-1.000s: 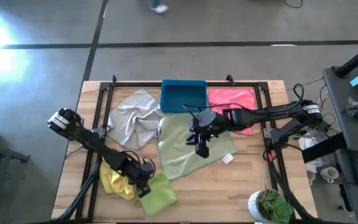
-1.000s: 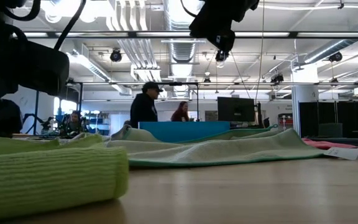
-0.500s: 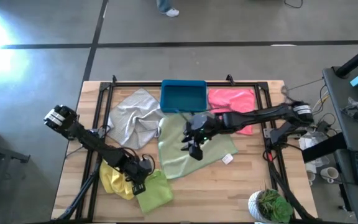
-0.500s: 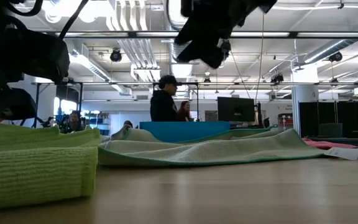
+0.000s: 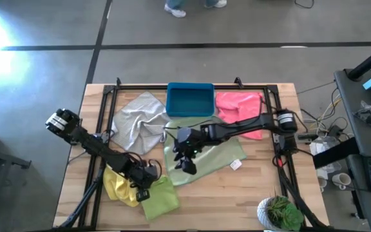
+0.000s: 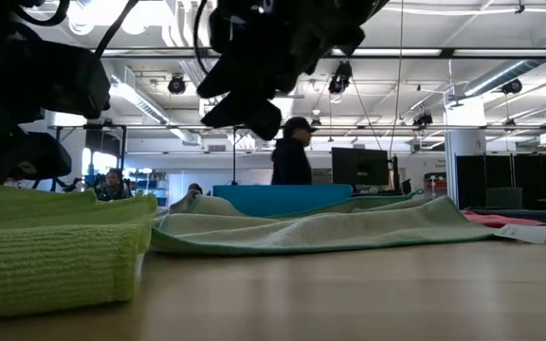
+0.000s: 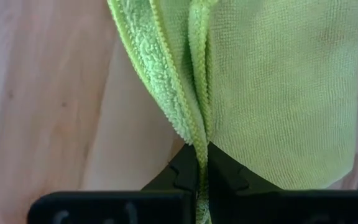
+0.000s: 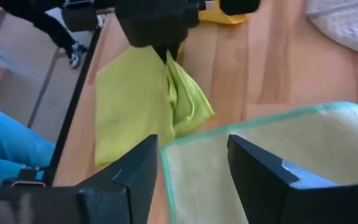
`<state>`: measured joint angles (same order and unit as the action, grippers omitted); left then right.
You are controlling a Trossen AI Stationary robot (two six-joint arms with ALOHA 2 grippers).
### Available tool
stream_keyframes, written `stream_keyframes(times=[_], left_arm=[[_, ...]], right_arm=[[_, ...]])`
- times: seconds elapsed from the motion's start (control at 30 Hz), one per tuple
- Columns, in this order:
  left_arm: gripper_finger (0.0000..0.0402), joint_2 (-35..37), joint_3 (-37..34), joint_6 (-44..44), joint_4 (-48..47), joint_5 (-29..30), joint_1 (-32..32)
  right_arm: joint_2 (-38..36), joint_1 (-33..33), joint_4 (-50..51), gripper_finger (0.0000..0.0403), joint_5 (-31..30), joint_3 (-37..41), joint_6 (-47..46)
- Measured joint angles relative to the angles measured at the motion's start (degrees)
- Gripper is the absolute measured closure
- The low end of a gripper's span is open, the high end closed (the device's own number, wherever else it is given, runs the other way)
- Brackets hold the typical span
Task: Fold microfiber towels
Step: Put the light green microfiber cloth into the blue bin
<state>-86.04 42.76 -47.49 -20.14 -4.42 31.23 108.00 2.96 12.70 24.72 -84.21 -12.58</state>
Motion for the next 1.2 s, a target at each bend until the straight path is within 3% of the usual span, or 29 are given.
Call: stream_keyframes(times=[0.63,0.77,1.2], left_arm=[[0.0402,0.04,1.25,7.86,0.10,6.61,-0.14],[0.0402,0.04,1.50,8.10,0.15,8.00,-0.14],[0.0401,0.04,1.76,10.43,0.26,11.32,-0.53]], right_arm=[[13.19,1.78,-0.04,0.0220,4.59,-7.95,-4.90],[15.26,1.99,0.01,0.0220,8.47,-9.75,-7.12],[16.45,2.80,0.32,0.0220,6.85,-10.90,-6.86]])
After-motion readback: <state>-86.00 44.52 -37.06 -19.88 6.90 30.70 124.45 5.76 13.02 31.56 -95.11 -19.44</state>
